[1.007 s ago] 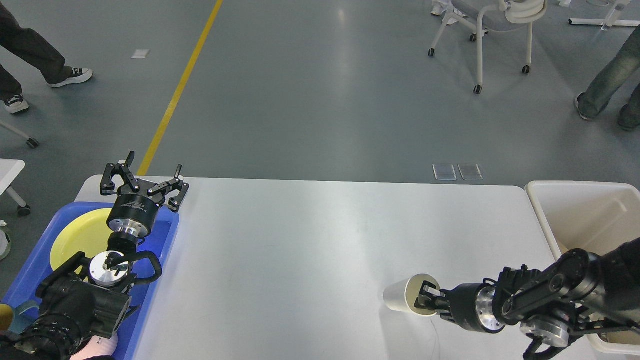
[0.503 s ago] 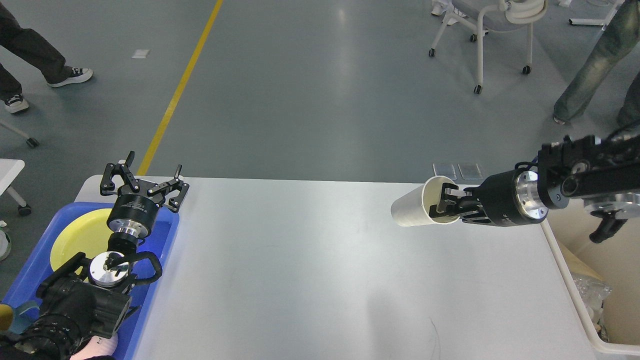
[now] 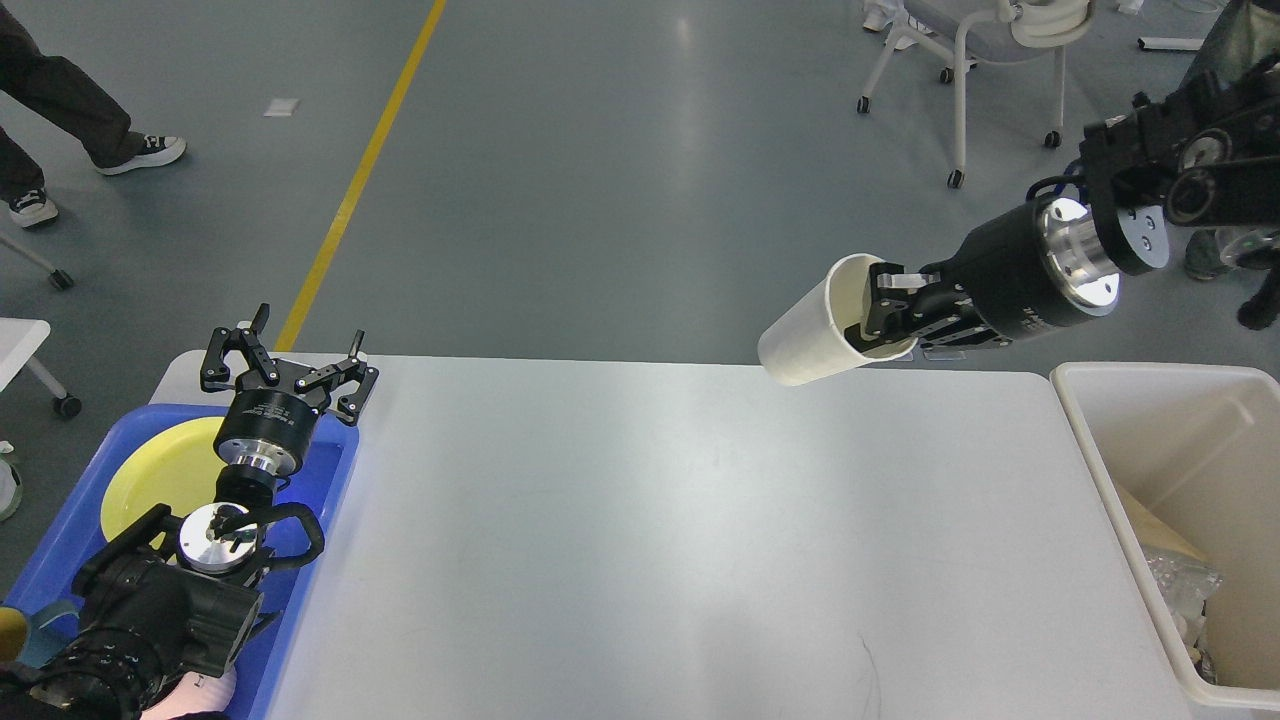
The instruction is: Tidy desktop
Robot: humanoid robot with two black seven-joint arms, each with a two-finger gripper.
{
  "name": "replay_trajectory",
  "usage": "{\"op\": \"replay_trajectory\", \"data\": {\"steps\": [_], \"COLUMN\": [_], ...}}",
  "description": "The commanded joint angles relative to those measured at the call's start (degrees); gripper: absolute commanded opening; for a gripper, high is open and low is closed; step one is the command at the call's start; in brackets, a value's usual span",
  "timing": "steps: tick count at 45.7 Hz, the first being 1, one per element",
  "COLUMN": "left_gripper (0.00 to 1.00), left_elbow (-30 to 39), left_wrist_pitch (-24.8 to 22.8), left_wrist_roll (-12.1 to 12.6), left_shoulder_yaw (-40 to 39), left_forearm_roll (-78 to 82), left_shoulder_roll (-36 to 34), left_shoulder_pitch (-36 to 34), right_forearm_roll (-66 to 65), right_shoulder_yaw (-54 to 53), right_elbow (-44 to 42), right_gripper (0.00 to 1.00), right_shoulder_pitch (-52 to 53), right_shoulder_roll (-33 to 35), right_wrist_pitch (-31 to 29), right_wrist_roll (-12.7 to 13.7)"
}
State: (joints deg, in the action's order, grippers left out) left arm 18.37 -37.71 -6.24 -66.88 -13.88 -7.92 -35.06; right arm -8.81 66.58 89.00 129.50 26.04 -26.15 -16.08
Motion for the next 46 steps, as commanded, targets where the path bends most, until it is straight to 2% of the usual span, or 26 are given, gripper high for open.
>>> {"op": "replay_trajectory", "data": {"steps": [1, 7, 13, 22, 28, 31, 39, 42, 46], "left_gripper": [1.00, 1.00, 1.00, 1.00, 1.00, 1.00, 1.00, 1.00, 1.00], "left_elbow": [0.00, 0.00, 0.00, 0.00, 0.00, 0.00, 0.00, 0.00, 0.00], "left_wrist_pitch": [0.00, 0.00, 0.00, 0.00, 0.00, 0.00, 0.00, 0.00, 0.00], "left_wrist_roll": [0.00, 0.00, 0.00, 0.00, 0.00, 0.00, 0.00, 0.00, 0.00], "left_shoulder_yaw": [0.00, 0.00, 0.00, 0.00, 0.00, 0.00, 0.00, 0.00, 0.00], "left_forearm_roll": [-0.01, -0.01, -0.01, -0.01, 0.08, 0.08, 0.08, -0.01, 0.08], "left_shoulder_roll": [-0.07, 0.01, 0.01, -0.07, -0.07, -0.07, 0.01, -0.07, -0.07], "left_shoulder_pitch": [-0.01, -0.01, -0.01, -0.01, -0.01, -0.01, -0.01, -0.01, -0.01], "right_forearm_roll": [0.02, 0.10, 0.90, 4.84, 12.66, 16.18, 23.74, 24.45, 24.45], "right_shoulder_yaw": [3.99, 3.29, 2.94, -0.22, -7.06, -12.42, -26.66, -29.83, -32.04], "right_elbow": [-10.41, -22.10, -29.58, -42.93, -56.28, -64.01, -86.52, -91.01, -91.99], "right_gripper": [0.00, 0.00, 0.00, 0.00, 0.00, 0.00, 0.00, 0.00, 0.00], "right_shoulder_pitch": [-8.72, -21.81, -29.91, -47.39, -66.80, -76.39, -96.70, -100.32, -101.73], "right_shoulder_roll": [3.84, 10.69, 15.62, 19.58, 17.65, 14.76, 4.74, 2.10, 1.39], "right_wrist_pitch": [1.97, 7.68, 13.31, 24.64, 33.96, 36.78, 37.75, 37.84, 38.19], "right_wrist_roll": [0.00, 0.00, -0.09, -0.09, -0.35, -0.26, 0.09, 0.17, 0.18]}}
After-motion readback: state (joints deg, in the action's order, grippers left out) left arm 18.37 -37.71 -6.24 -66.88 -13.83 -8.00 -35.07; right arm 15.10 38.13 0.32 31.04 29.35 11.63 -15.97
